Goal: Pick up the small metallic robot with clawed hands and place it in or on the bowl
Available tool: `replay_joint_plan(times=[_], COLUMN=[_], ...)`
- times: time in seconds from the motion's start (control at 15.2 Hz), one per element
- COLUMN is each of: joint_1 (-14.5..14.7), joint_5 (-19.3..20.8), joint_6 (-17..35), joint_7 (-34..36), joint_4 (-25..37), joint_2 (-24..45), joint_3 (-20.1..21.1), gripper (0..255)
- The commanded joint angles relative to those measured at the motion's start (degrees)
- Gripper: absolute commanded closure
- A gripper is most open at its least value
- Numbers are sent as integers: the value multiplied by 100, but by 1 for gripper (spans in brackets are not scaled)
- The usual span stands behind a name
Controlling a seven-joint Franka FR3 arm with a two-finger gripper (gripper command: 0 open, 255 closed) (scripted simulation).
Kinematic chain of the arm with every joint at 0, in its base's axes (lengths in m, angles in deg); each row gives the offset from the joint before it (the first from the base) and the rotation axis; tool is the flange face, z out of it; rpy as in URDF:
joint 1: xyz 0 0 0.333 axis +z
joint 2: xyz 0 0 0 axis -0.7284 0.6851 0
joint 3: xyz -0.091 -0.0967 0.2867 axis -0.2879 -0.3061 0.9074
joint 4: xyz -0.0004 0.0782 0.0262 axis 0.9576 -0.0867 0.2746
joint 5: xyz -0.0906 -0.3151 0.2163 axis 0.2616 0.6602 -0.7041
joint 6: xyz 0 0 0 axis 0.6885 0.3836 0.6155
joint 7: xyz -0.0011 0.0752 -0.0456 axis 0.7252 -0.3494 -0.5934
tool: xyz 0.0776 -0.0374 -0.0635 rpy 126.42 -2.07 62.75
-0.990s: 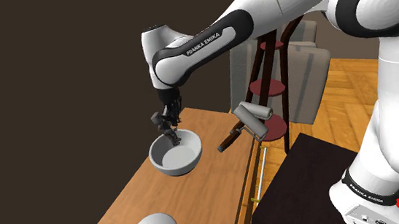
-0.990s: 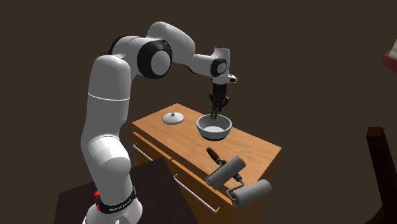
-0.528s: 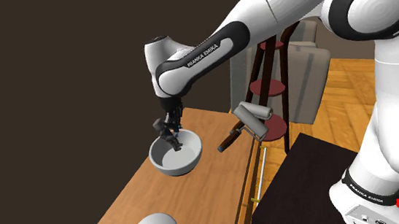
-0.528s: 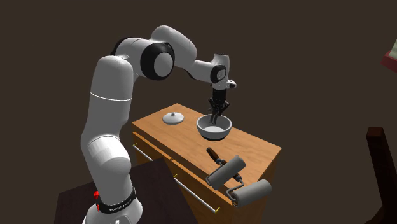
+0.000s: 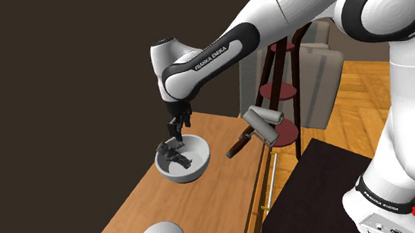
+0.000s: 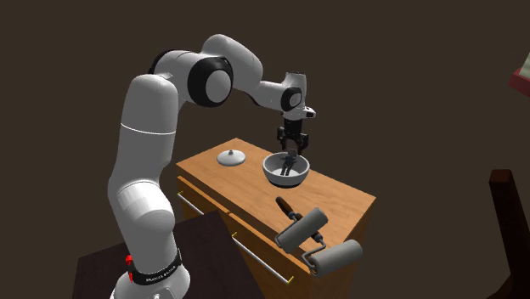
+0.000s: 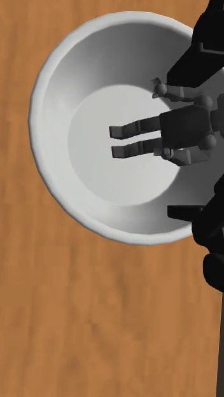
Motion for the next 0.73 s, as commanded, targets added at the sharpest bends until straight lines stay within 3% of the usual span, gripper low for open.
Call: replay_joint_plan(times=[0.0, 0.13, 0.4, 0.66], joint_1=[0, 0, -15, -15], joint_5=[0, 0, -63, -63], joint_6=[0, 0, -632, -632], joint_7=[0, 0, -41, -41], joint_4=[0, 0, 366, 366], joint_2=[0, 0, -271, -271], joint_3=[0, 0, 23, 23], gripper=[0, 0, 0, 0])
